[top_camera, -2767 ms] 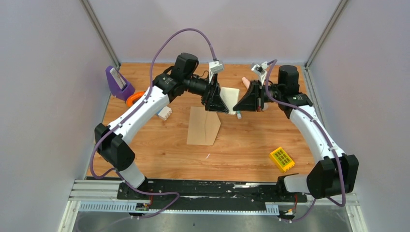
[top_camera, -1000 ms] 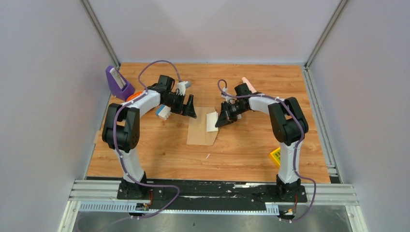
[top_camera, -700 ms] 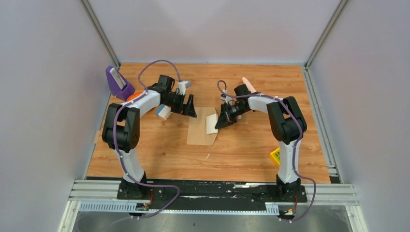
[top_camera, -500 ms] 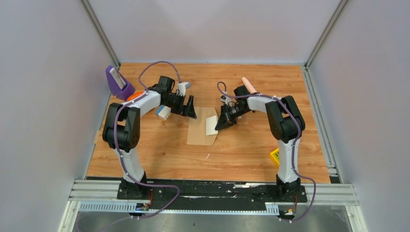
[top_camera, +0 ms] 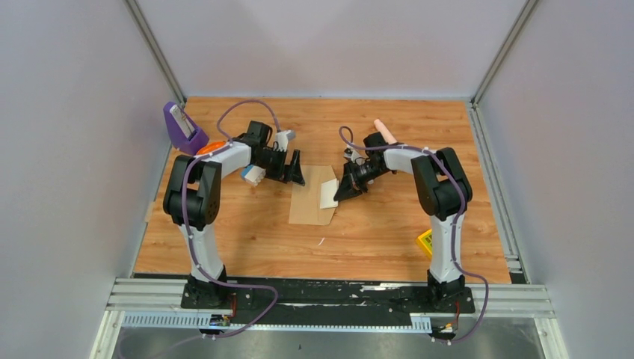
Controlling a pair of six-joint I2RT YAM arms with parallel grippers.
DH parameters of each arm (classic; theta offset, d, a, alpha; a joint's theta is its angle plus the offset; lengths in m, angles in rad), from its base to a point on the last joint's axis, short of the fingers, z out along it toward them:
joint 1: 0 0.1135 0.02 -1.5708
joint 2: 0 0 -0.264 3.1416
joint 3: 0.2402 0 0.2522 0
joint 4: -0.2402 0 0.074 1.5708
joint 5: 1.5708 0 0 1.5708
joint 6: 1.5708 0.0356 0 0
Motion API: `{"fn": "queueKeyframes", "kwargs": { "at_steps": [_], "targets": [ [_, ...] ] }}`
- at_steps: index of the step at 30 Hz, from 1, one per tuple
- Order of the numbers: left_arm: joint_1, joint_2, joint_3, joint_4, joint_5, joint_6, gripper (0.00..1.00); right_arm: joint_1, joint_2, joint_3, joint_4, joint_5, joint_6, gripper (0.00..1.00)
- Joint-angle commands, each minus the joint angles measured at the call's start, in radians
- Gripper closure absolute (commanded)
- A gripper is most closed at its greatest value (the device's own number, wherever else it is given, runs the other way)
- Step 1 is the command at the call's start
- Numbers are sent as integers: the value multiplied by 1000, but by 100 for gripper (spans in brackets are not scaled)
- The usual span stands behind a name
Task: Place the letter into the envelope and seal it
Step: Place the letter in the envelope.
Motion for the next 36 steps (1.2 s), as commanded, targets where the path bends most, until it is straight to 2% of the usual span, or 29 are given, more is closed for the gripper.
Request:
{"fn": "queueKeyframes", "kwargs": {
  "at_steps": [1, 8, 20, 36],
  "targets": [
    [-6, 18, -1, 36, 5, -20, 0, -5, 43, 55, -7, -15, 39, 100],
    [-16, 14, -11, 44, 11, -20, 0, -2, 121, 139, -53, -45, 39, 100],
    [-24, 16, -23, 58, 39, -29, 0, 14, 100, 164, -62, -35, 11, 100],
    [-40, 5, -23, 53, 60, -29, 0, 84, 167, 254, -99, 12, -10, 100]
  ]
}}
